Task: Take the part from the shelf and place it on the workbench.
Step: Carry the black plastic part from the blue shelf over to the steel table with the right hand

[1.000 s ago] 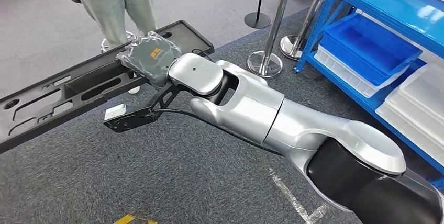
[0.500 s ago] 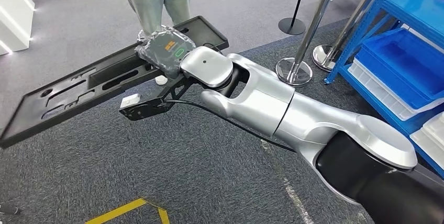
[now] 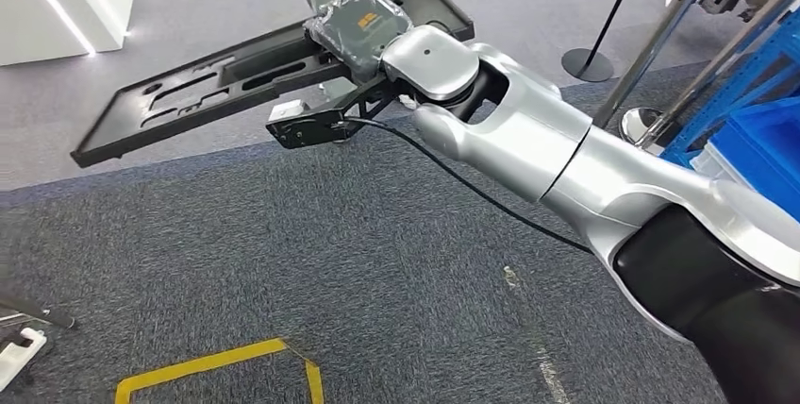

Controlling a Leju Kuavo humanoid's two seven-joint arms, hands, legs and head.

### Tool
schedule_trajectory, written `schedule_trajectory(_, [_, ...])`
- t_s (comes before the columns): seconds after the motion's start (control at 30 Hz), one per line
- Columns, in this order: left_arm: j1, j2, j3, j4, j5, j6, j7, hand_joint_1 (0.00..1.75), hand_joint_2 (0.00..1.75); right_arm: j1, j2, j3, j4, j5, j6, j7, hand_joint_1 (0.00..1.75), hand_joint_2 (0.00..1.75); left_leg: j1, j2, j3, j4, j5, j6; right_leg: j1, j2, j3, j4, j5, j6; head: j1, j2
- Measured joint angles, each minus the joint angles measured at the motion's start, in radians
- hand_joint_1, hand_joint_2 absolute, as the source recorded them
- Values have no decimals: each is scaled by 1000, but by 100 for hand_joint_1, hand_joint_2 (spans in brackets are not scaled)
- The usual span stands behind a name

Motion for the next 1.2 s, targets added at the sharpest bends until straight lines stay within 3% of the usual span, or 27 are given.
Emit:
schedule_trajectory(0.07, [-1,0,1,0,1,-1,0,0,175,-12,-7,-2,0,-2,3,2,175,175,2,-22,-8,0,4,-10,-1,30,31,-69,22,-3,-1,0])
schedule_trajectory(0.13, [1,0,2,0,1,-3,-4,0,175,-16,-11,-3,-1,-6,10,8,175,175,7,-44,-12,-6,11,-24,0,13,37,-80,23,-8,-1,0])
schedule_trajectory(0.17, [3,0,3,0,1,-5,-8,0,175,-17,-13,-3,-2,-7,15,12,175,175,7,-35,-16,-3,9,-30,0,0,41,-86,26,-13,-1,0])
schedule_trajectory(0.23, [4,-1,3,0,-1,-7,-16,0,175,-24,-17,-3,-5,-10,26,19,175,175,2,16,-43,50,-22,-36,-2,-25,48,-97,32,-24,-6,0])
schedule_trajectory(0.27, [3,-1,3,0,-1,-7,-19,0,175,-28,-20,-3,-6,-11,30,21,175,175,0,50,-70,107,-50,-39,1,-38,50,-98,32,-27,-9,0])
schedule_trajectory(0.3, [1,-1,3,0,-2,-7,-21,0,175,-32,-23,-3,-6,-12,33,22,175,175,0,70,-100,172,-78,-41,4,-51,50,-98,31,-30,-11,0])
schedule_trajectory(0.37, [1,-2,3,0,-2,-7,-22,0,175,-35,-28,-3,-6,-14,36,23,175,175,0,86,-139,258,-102,-42,9,-76,50,-96,28,-33,-12,0])
schedule_trajectory(0.4, [1,-3,3,0,-3,-7,-23,0,175,-36,-29,-3,-6,-15,37,24,175,175,0,89,-132,250,-89,-41,11,-87,50,-94,26,-34,-12,0])
schedule_trajectory(0.43, [2,-3,3,0,-4,-7,-24,0,175,-39,-30,-3,-6,-16,39,25,175,175,-1,94,-107,205,-63,-38,13,-98,51,-92,23,-34,-12,0])
schedule_trajectory(0.5, [1,-2,3,0,-6,-7,-26,0,175,-52,-32,-3,-6,-21,42,29,175,175,-12,132,-35,74,-18,-28,18,-118,51,-87,16,-31,-12,0])
schedule_trajectory(0.57, [-2,-2,3,0,-6,-8,-27,0,175,-70,-37,-4,-6,-27,48,32,175,175,-26,159,-1,6,-7,-13,24,-135,51,-85,11,-25,-12,0])
schedule_trajectory(0.63, [-1,-2,3,0,-6,-8,-27,0,175,-82,-42,-4,-6,-31,52,34,175,175,-29,142,1,-2,-6,-2,25,-152,54,-87,7,-18,-11,0])
schedule_trajectory(0.7, [0,-1,3,0,-5,-8,-26,0,175,-87,-49,-4,-5,-33,54,36,175,175,-24,123,7,-12,-1,7,21,-134,51,-71,-9,-7,-11,0])
schedule_trajectory(0.77, [-1,-1,3,0,-5,-8,-22,0,175,-92,-60,-4,-5,-35,54,40,175,175,-19,103,11,-20,4,17,14,-83,11,16,-58,1,-9,0])
schedule_trajectory(0.83, [-5,-1,3,0,-5,-8,-16,0,175,-94,-71,-4,-4,-38,55,43,175,175,-18,81,10,-19,5,20,10,-55,-55,150,-111,7,-8,0])
schedule_trajectory(0.87, [-5,-1,3,0,-4,-7,-13,0,175,-93,-76,-4,-4,-40,56,46,175,175,-17,68,10,-18,5,20,7,-52,-77,190,-117,9,-8,0])
schedule_trajectory(0.9, [-5,-2,3,0,-4,-6,-10,0,175,-92,-80,-4,-4,-41,57,49,175,175,-16,55,10,-16,5,20,5,-51,-85,196,-105,10,-8,0])
schedule_trajectory(0.97, [-5,-2,4,0,-4,-2,-5,0,175,-93,-87,-4,-5,-43,59,56,175,175,-12,26,10,-10,3,17,-2,-40,-46,99,-35,11,-8,0])
schedule_trajectory(1.0, [-5,-2,4,0,-4,0,-3,0,175,-94,-92,-4,-6,-45,60,59,175,175,-11,13,8,-6,2,13,-6,-17,-17,33,-5,11,-8,0])
schedule_trajectory(1.03, [-5,-1,6,0,-4,2,0,0,175,-96,-95,-4,-6,-47,61,61,175,175,-10,0,3,-1,1,8,-10,4,7,-22,15,11,-9,0])
schedule_trajectory(1.1, [-6,-1,11,0,-3,5,3,0,175,-99,-100,-4,-7,-50,62,62,175,175,-5,-23,-8,1,5,-7,-10,28,26,-66,23,10,-9,0])
schedule_trajectory(1.17, [-2,0,15,0,-2,7,3,0,175,-101,-100,-4,-9,-51,64,62,175,175,2,-38,-17,-3,12,-21,-7,5,30,-75,28,1,-9,0])
schedule_trajectory(1.2, [1,0,15,0,-1,8,3,0,175,-102,-100,-4,-10,-51,64,62,175,175,1,-24,-23,4,7,-26,-7,-7,32,-80,32,-5,-10,0])
